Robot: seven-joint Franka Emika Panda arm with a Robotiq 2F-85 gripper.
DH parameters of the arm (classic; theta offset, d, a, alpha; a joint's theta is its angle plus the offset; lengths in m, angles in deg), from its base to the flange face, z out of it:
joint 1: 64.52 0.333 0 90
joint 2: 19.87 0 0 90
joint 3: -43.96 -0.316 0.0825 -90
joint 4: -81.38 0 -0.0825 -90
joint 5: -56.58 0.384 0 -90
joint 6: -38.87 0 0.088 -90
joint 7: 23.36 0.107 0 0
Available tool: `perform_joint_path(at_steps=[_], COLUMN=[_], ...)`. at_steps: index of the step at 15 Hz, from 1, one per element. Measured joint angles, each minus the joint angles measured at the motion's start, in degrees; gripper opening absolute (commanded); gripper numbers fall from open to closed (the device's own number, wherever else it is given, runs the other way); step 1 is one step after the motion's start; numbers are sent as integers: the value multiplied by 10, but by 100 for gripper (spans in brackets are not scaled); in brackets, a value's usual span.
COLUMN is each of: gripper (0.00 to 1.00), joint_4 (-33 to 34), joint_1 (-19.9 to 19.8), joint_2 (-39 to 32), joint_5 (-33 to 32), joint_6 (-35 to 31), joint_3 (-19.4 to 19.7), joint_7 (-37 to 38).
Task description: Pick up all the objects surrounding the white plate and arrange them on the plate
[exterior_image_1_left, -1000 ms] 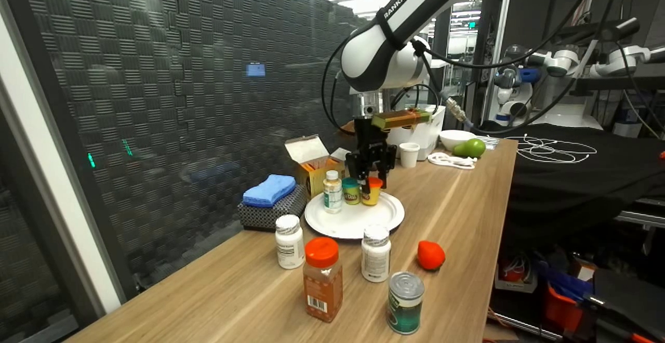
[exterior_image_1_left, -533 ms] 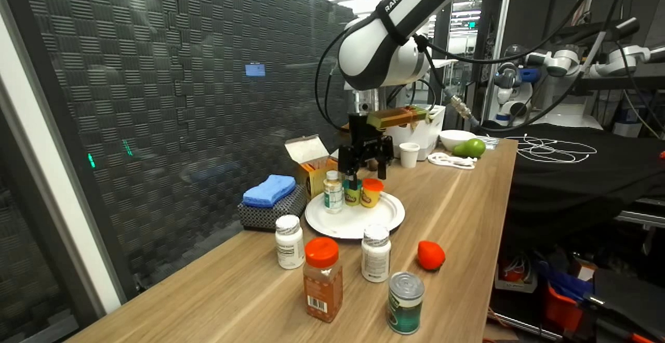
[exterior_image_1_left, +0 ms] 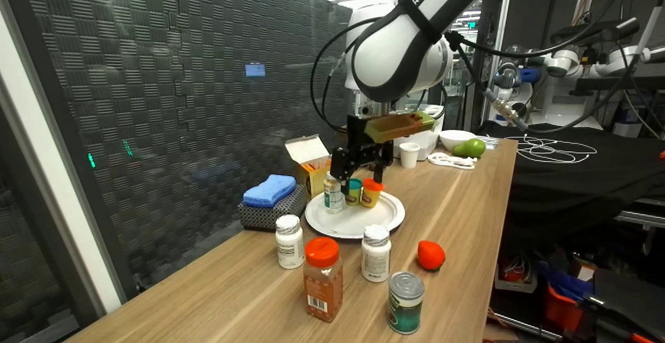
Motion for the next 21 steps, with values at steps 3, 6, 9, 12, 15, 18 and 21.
perform_joint_path(at_steps=[3,6,9,12,15,18,21], gripper=[100,100,100,100,100,100,100], joint_4=[-52,-84,-96,-103,-107,-117,-128], joint_1=[29,55,63,62,62,62,62], joint_2=[31,68,101,119,120,119,119], joint_5=[-65,-125,-128,-89,-50,-34,-30], joint_6=[-55,-71,-66,-48,-27,-5,5], joint_3=[12,23,16,-4,-20,-27,-30], joint_7=[74,155,183,174,168,169,175])
